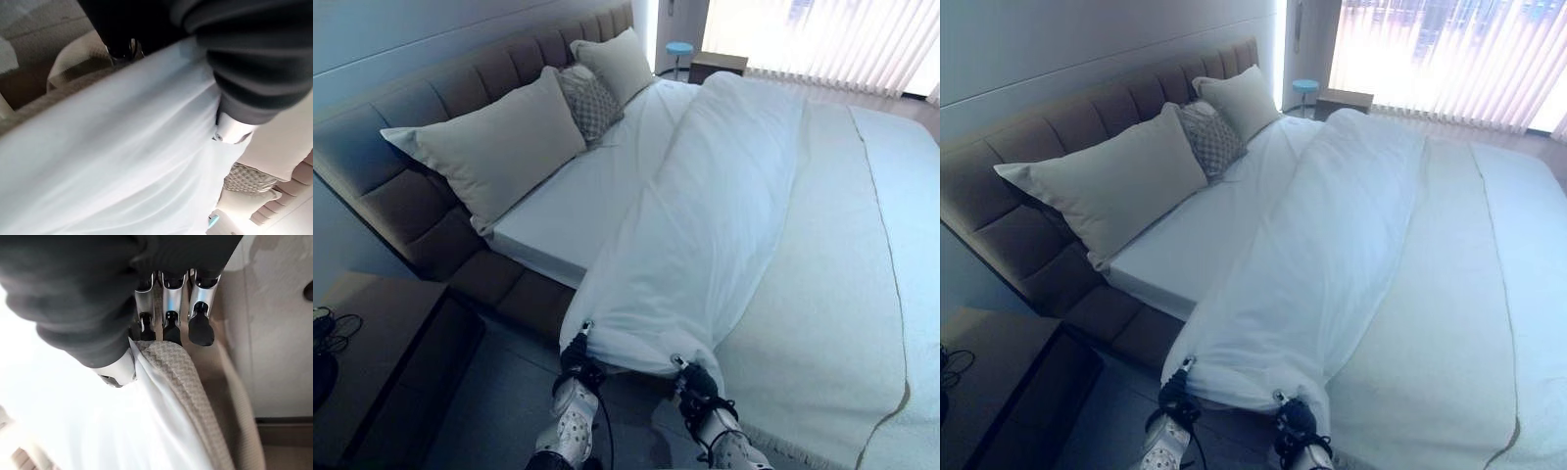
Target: Make the bed
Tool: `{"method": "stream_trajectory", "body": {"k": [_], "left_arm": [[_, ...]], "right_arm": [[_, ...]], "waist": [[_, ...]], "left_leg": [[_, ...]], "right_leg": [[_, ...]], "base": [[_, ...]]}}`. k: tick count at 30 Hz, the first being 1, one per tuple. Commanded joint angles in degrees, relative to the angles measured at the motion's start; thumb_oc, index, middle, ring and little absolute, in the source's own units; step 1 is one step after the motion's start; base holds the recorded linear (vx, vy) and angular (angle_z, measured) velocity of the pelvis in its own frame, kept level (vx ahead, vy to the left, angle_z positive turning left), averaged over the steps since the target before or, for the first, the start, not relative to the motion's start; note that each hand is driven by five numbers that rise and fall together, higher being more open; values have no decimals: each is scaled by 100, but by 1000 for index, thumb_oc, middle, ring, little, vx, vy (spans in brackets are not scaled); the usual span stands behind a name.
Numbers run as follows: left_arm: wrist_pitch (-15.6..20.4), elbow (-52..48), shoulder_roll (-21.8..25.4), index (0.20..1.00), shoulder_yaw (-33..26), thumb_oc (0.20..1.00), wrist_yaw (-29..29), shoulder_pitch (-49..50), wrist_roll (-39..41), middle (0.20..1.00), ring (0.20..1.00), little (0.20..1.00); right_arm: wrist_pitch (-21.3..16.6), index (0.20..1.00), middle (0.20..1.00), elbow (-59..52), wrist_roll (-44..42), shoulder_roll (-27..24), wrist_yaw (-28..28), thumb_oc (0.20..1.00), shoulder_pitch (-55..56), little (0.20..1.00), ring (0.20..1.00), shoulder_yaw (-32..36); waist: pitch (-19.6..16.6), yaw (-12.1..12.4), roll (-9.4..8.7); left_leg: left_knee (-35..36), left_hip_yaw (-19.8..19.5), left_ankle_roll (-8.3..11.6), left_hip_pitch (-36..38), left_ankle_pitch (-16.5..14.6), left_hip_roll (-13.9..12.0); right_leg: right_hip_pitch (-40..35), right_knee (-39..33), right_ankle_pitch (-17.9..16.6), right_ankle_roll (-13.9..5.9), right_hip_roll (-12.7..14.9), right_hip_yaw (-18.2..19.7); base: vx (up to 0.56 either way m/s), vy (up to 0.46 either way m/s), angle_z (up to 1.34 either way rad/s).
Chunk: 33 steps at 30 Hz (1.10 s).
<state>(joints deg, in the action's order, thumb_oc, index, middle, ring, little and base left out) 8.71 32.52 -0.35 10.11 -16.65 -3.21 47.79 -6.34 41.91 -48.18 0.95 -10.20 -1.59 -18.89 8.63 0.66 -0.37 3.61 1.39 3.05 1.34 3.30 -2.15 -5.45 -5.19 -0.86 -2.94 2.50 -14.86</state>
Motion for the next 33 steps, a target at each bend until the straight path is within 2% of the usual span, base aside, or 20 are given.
{"method": "stream_trajectory", "body": {"k": [1,3,4,6,7,8,9,10,11,16,18,19,20,21,23,30,33], "left_arm": [[459,135,766,200,-700,200,-218,145,-234,200,200,200],[407,385,803,200,-601,200,-210,45,-385,200,200,200],[371,595,804,200,-564,200,-204,-44,-438,200,200,200],[332,1000,841,200,-466,200,-185,-263,-550,200,200,200],[234,1485,847,391,-441,391,-170,-406,-715,391,391,391],[238,1494,847,774,-443,774,-167,-417,-713,774,774,774],[123,2103,839,1000,-392,1000,-177,-595,-929,1000,1000,1000],[125,2109,839,1000,-393,1000,-175,-604,-929,1000,1000,1000],[89,2361,894,1000,-385,1000,-149,-658,-1212,1000,1000,1000],[-36,2966,945,1000,-494,1000,-92,-602,-1739,1000,1000,1000],[-98,3157,1042,1000,-494,1000,-113,-501,-2291,1000,1000,1000],[-97,3157,1041,1000,-494,1000,-113,-501,-2292,1000,1000,1000],[-199,3376,1102,1000,-483,1000,-42,-404,-2763,1000,1000,1000],[-198,3376,1102,1000,-483,1000,-42,-403,-2764,1000,1000,1000],[-403,3859,1203,1000,-473,1000,107,-302,-3406,1000,1000,1000],[-586,4225,1210,1000,-441,1000,319,-166,-3922,1000,1000,1000],[-623,4205,1194,1000,-210,1000,489,-173,-4259,1000,1000,1000]], "right_arm": [[-154,200,200,421,152,-658,-284,200,151,200,200,383],[-74,200,200,869,425,-686,-341,200,-34,200,200,392],[-29,1000,1000,1100,526,-686,-350,1000,-159,1000,1000,381],[92,1000,1000,1649,761,-713,-411,1000,-507,1000,1000,394],[189,1000,1000,2070,975,-713,-411,1000,-733,1000,1000,404],[187,1000,1000,2078,976,-713,-407,1000,-744,1000,1000,408],[299,1000,1000,2421,1329,-734,-367,1000,-947,1000,1000,349],[298,1000,1000,2426,1330,-734,-364,1000,-955,1000,1000,352],[384,1000,1000,2656,1804,-835,-307,1000,-1050,1000,1000,261],[468,1000,1000,2898,2608,-1114,-255,1000,-1048,1000,1000,255],[492,1000,1000,2908,3360,-1355,-373,1000,-973,1000,1000,188],[492,1000,1000,2908,3361,-1356,-373,1000,-972,1000,1000,189],[540,1000,1000,2990,3765,-1525,-326,1000,-836,1000,1000,189],[540,1000,1000,2989,3765,-1526,-325,1000,-835,1000,1000,189],[647,1000,1000,3210,4139,-1685,-206,1000,-708,1000,1000,278],[737,1000,1000,3389,4192,-1756,-4,1000,-502,1000,1000,583],[715,1000,1000,3385,4030,-1743,143,1000,-364,1000,1000,789]], "waist": [[-29,161,-80],[52,160,-59],[101,161,-44],[218,168,-4],[281,167,30],[283,167,30],[357,156,64],[357,155,65],[377,145,83],[348,105,92],[305,47,101],[307,48,102],[241,0,110],[244,1,111],[128,-67,123],[-89,-188,123],[-194,-311,155]], "left_leg": [[139,3,-110,-176,-129,574],[139,-8,-104,-308,-94,586],[139,-10,-100,-374,-72,589],[139,-21,-88,-532,-24,598],[139,-18,-80,-625,9,606],[139,-18,-80,-629,9,606],[139,-11,-75,-706,39,604],[139,-12,-75,-712,40,604],[139,-1,-72,-729,44,603],[139,56,-83,-656,-10,608],[139,83,-93,-548,-55,620],[139,84,-93,-545,-56,620],[139,117,-87,-448,-90,618],[139,118,-87,-444,-91,618],[139,181,-84,-302,-141,614],[139,344,-103,-31,-230,589],[139,444,-120,179,-274,537]], "right_leg": [[401,78,62,-158,-282,84],[498,47,21,-162,-276,65],[561,42,2,-163,-272,58],[705,23,-52,-170,-255,36],[805,19,-100,-178,-249,36],[809,19,-101,-178,-249,36],[895,19,-140,-181,-243,62],[901,19,-141,-181,-243,61],[925,19,-155,-185,-244,81],[853,19,-120,-191,-239,137],[759,19,-86,-189,-243,186],[755,19,-85,-189,-243,186],[666,19,-62,-200,-236,204],[662,19,-62,-200,-236,205],[547,19,-34,-212,-230,233],[353,19,2,-218,-256,368],[269,252,137,-170,-268,456]], "base": [[-53,7,0],[-85,12,0],[-106,17,2],[-121,27,9],[-76,23,17],[-67,43,19],[-30,27,11],[-28,43,5],[2,17,-4],[32,22,0],[53,12,0],[81,7,2],[52,3,4],[72,-2,6],[66,-10,6],[46,-37,-13],[13,-68,-19]]}}
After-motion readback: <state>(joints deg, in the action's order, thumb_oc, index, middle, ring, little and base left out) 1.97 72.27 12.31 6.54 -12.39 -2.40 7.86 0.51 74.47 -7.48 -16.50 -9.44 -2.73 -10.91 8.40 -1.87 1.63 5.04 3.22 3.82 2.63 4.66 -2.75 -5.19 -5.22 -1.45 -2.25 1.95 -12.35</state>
